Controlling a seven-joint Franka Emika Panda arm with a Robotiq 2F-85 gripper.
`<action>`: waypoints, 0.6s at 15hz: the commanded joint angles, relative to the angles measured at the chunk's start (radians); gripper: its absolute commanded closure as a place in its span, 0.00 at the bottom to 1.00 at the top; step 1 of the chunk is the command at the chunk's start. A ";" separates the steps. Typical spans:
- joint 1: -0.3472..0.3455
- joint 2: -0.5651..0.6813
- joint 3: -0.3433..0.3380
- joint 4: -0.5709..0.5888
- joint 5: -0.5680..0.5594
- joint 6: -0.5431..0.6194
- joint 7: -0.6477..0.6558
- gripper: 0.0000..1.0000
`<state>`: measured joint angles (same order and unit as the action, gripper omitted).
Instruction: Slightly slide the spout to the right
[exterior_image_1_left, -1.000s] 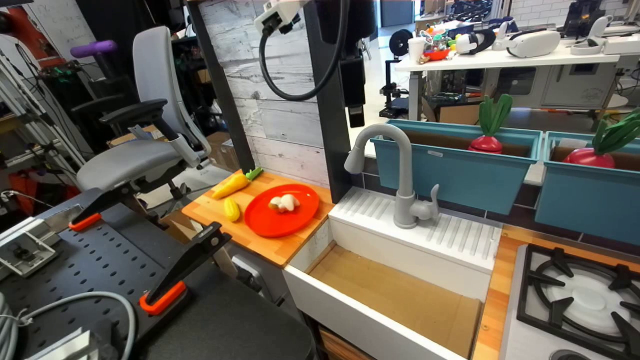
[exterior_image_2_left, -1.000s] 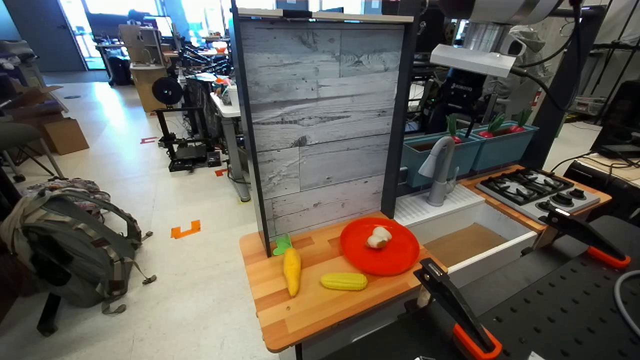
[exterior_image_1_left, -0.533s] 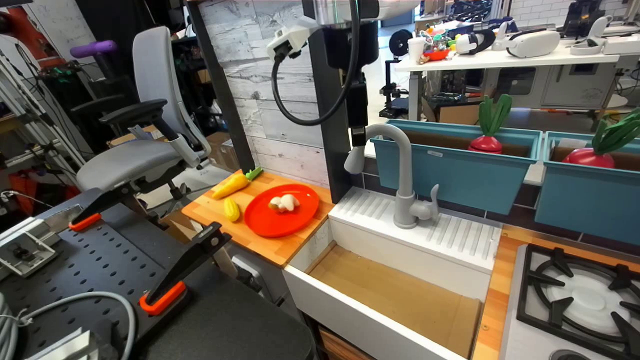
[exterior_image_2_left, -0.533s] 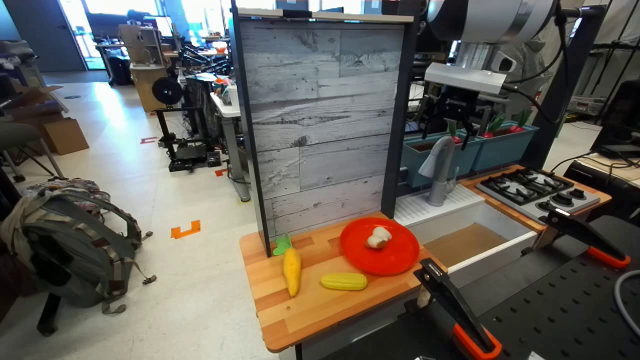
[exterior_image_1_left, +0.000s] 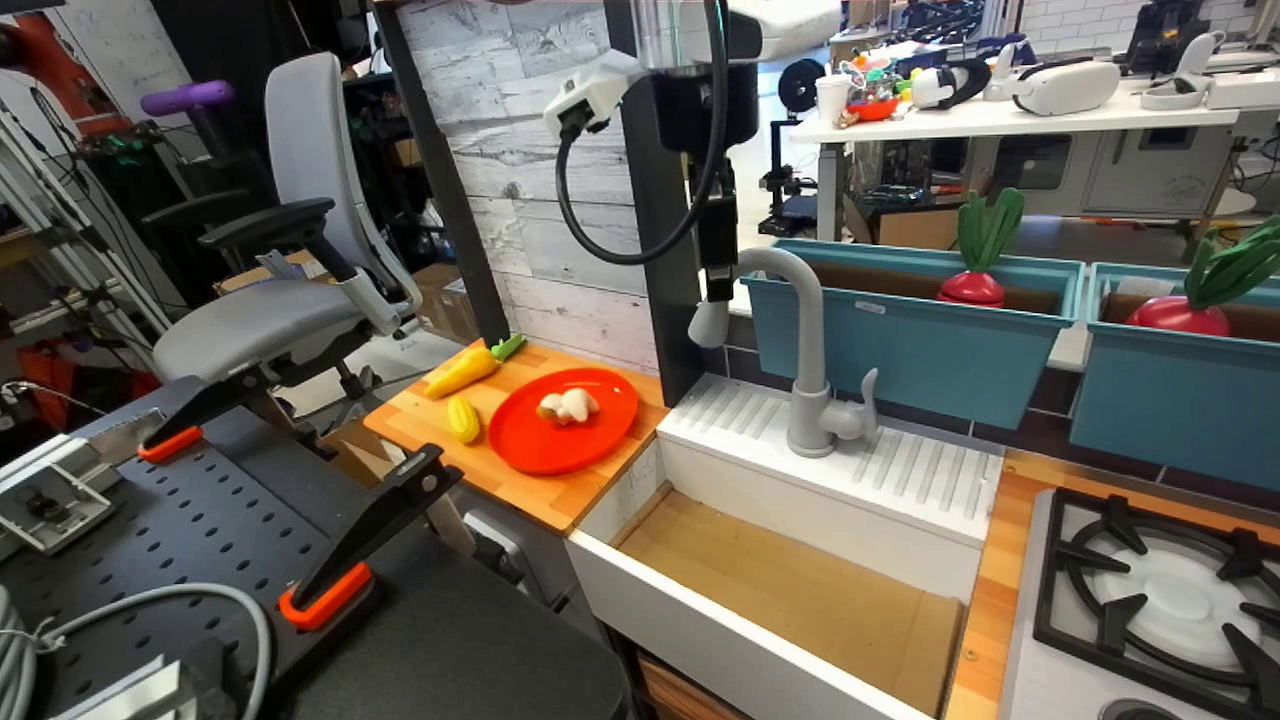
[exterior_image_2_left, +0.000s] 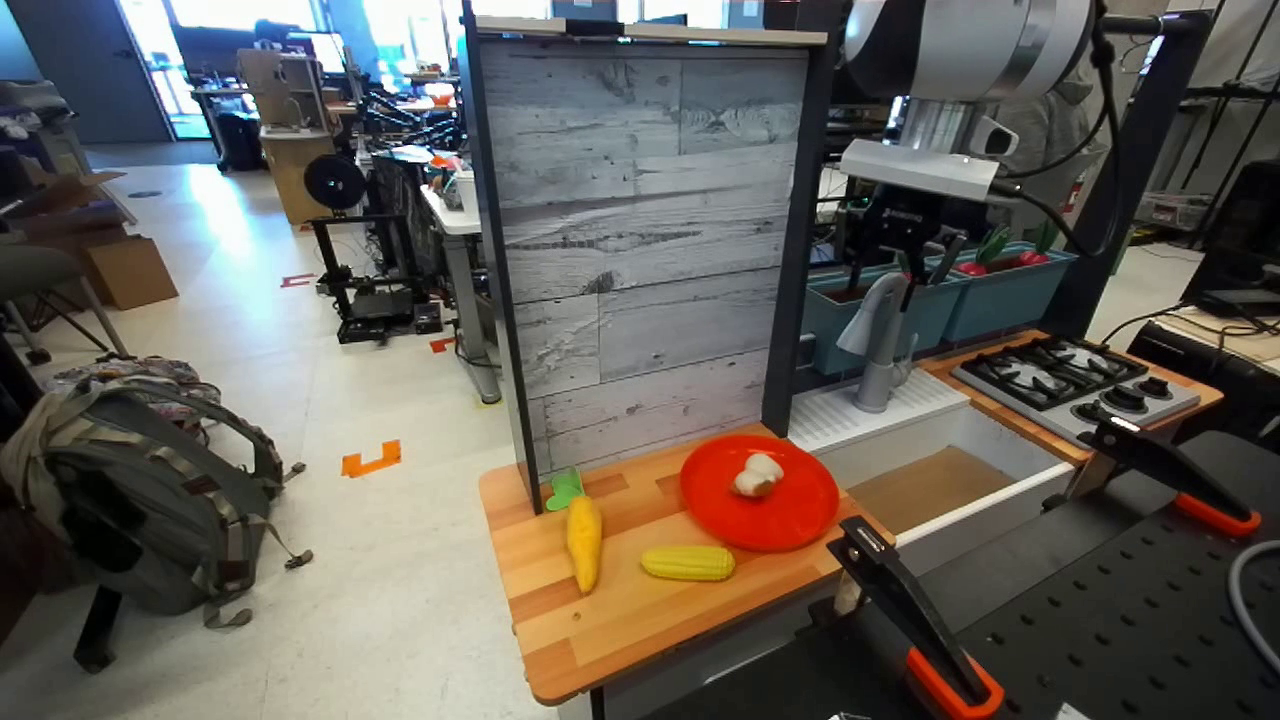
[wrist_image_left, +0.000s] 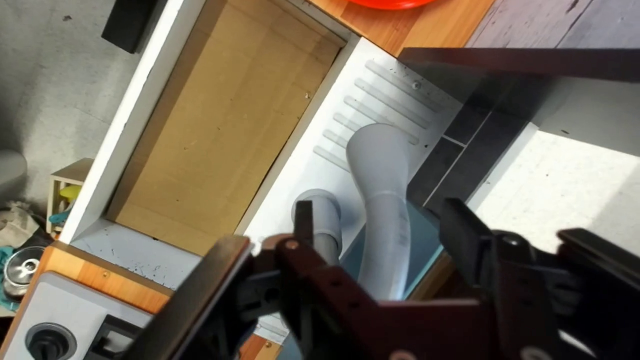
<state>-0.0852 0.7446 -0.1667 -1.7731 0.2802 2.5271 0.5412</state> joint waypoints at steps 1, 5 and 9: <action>0.014 0.023 -0.014 0.038 -0.016 -0.027 0.014 0.65; 0.012 0.031 -0.014 0.044 -0.025 -0.036 0.007 0.95; 0.007 0.049 -0.012 0.066 -0.027 -0.063 0.000 0.94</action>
<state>-0.0800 0.7547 -0.1670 -1.7544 0.2726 2.5072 0.5411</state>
